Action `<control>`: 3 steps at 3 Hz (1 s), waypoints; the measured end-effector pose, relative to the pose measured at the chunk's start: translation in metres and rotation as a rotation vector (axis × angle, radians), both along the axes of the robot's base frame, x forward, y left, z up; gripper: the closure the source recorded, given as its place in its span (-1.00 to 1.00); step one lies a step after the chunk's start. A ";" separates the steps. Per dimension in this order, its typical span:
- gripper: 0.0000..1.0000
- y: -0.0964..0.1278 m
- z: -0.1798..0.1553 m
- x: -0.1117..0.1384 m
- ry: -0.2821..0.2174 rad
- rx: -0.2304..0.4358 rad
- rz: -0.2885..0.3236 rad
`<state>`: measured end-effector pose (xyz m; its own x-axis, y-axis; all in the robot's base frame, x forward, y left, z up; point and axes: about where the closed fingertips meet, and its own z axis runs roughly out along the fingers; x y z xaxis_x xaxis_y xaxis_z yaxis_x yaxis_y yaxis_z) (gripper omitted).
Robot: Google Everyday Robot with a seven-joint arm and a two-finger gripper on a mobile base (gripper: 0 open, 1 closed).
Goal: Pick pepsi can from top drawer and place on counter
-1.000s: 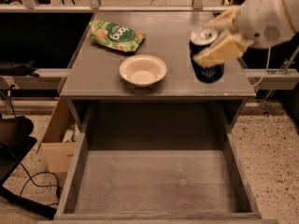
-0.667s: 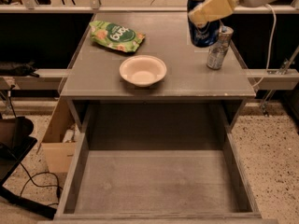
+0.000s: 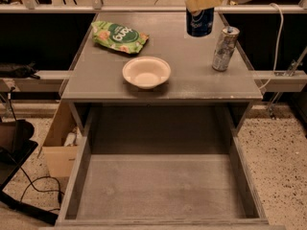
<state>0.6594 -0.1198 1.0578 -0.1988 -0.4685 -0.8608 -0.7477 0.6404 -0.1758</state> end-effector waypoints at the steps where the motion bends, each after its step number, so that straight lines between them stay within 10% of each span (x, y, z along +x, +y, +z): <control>1: 1.00 0.006 -0.002 0.011 0.006 0.021 0.007; 3: 1.00 0.046 -0.014 0.129 0.021 0.156 -0.113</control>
Offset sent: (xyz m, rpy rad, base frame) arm 0.1278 0.0465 0.0069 0.1781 0.0374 -0.0147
